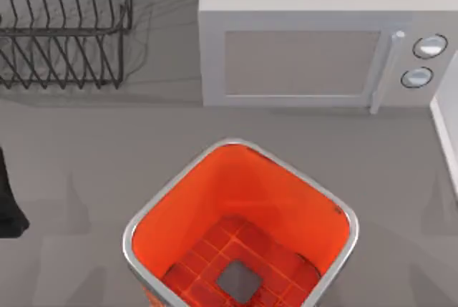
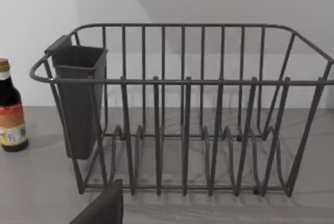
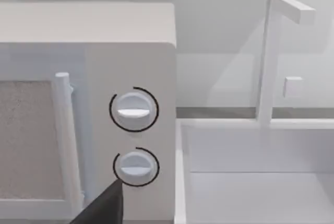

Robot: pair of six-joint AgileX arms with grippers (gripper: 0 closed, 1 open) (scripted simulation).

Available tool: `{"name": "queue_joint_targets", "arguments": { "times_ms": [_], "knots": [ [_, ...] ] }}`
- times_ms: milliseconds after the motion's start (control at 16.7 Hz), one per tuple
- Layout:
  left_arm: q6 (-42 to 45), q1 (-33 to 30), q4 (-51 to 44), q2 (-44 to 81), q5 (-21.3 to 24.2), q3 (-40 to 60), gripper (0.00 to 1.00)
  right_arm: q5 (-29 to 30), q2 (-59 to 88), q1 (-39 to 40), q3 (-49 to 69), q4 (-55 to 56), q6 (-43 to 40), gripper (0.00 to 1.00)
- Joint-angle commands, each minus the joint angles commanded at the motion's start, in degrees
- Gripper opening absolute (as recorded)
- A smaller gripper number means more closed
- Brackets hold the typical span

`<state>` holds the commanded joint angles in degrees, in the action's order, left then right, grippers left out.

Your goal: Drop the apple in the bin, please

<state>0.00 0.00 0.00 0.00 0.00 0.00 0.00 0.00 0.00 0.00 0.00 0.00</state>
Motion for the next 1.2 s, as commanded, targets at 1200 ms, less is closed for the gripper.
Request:
{"name": "queue_joint_targets", "arguments": {
  "times_ms": [1200],
  "knots": [
    [6.12,11.28,-42.76,85.10,2.02,62.12,1.00,0.00,0.00,0.00,0.00,0.00,0.00,1.00]
  ]
}}
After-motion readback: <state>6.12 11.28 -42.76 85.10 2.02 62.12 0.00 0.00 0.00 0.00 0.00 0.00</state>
